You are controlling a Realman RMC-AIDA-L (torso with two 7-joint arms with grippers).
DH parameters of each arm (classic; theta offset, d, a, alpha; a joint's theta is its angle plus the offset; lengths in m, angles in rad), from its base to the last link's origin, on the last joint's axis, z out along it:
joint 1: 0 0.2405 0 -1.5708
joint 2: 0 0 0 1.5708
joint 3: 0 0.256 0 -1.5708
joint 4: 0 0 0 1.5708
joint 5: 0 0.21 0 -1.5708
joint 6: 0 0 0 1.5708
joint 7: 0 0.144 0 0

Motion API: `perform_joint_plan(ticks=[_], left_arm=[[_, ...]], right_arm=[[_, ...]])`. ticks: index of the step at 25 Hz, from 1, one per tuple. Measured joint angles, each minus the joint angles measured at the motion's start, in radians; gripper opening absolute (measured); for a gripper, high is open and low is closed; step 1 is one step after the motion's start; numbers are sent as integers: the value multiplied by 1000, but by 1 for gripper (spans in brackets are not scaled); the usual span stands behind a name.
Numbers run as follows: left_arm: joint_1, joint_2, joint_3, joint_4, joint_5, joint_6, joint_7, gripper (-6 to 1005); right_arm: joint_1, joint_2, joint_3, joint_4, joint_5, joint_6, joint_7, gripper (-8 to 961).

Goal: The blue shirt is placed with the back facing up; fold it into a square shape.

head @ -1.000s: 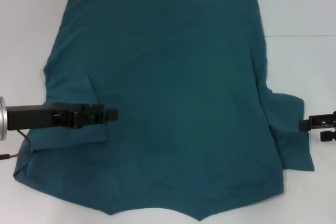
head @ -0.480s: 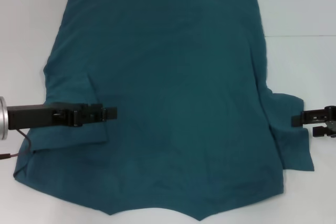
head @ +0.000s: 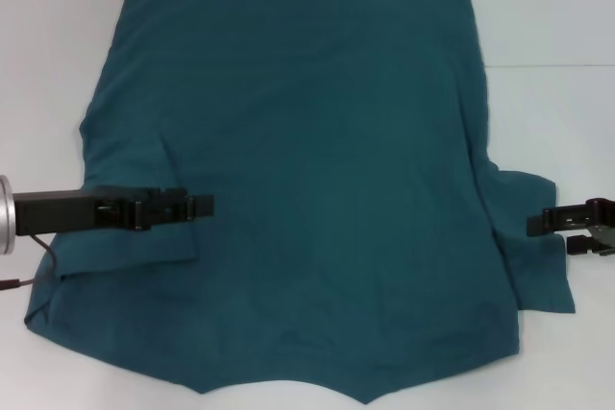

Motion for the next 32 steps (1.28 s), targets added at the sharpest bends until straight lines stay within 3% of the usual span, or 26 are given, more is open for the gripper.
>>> perform_joint_plan(ticks=[21, 32], left_arm=[[-1, 0, 0, -7, -11, -14, 5, 600], [-1, 3, 0, -15, -11, -26, 7, 599]], right_arm=[[14, 28, 5, 3, 6, 20, -21, 919], [26, 30, -5, 16, 2, 34, -20, 918]])
